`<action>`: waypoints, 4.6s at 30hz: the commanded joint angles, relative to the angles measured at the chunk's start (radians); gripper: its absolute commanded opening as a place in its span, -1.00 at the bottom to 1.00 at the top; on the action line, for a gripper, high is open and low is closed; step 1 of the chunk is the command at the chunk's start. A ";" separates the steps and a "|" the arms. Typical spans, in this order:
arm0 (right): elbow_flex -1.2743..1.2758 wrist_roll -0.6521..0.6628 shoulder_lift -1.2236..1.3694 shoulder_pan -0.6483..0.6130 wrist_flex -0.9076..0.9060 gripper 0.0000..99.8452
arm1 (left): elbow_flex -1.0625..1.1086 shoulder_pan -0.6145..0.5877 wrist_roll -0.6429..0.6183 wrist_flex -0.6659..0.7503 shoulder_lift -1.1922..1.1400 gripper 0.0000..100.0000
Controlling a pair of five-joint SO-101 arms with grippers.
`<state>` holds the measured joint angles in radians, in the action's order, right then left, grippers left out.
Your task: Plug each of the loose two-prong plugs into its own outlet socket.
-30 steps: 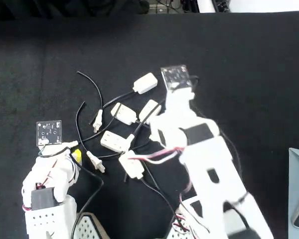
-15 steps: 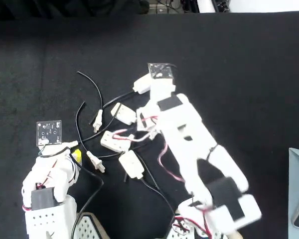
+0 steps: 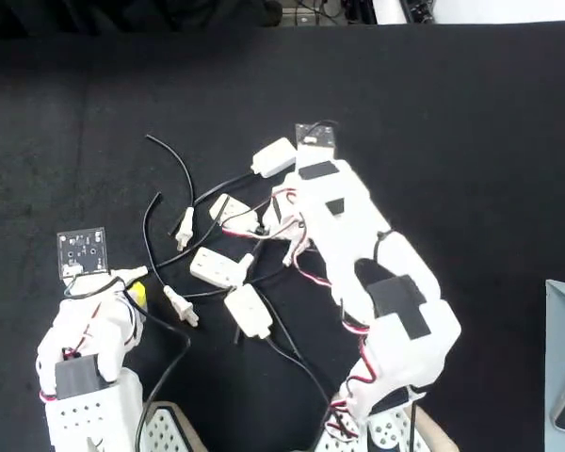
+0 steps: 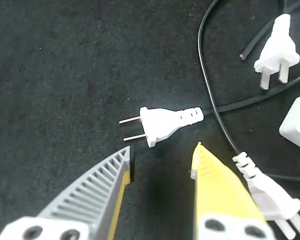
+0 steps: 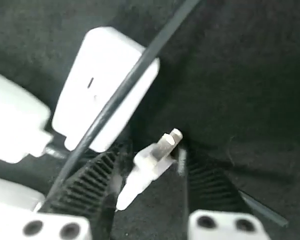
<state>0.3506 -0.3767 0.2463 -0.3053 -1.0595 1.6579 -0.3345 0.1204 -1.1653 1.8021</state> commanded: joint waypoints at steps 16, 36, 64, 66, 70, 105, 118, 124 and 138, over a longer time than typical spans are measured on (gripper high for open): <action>-0.047 0.175 -0.616 0.130 -0.014 -0.98 | -0.002 -0.004 0.008 0.020 0.005 -0.59; 0.740 0.773 -1.027 0.334 1.270 -0.98 | -0.002 -0.002 0.008 0.020 0.005 -0.59; 1.018 1.496 -1.044 0.232 1.343 -0.91 | 0.021 -0.001 0.008 0.069 0.005 -0.59; 0.993 1.490 -1.046 0.233 1.232 -0.77 | 0.021 -0.001 0.008 0.069 0.005 -0.59; 0.895 1.384 -1.079 0.226 0.967 -0.51 | 0.021 -0.001 0.008 0.069 0.005 -0.59; 0.113 0.078 -0.633 0.199 0.143 -0.54 | 0.021 -0.001 0.008 0.069 0.005 -0.59; -0.355 -0.273 0.001 0.262 0.052 -0.53 | 0.021 -0.004 0.008 0.069 0.005 -0.59; -0.590 -0.350 0.196 0.341 -0.068 -0.54 | 0.021 -0.005 0.008 0.069 0.005 -0.59; -0.989 -0.400 0.570 0.434 -0.227 -0.60 | 0.021 -0.007 0.008 0.069 0.005 -0.59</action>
<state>-0.5378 -0.7495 0.7894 0.0905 -1.2666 1.6778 -0.3345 0.1220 -1.1147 1.8021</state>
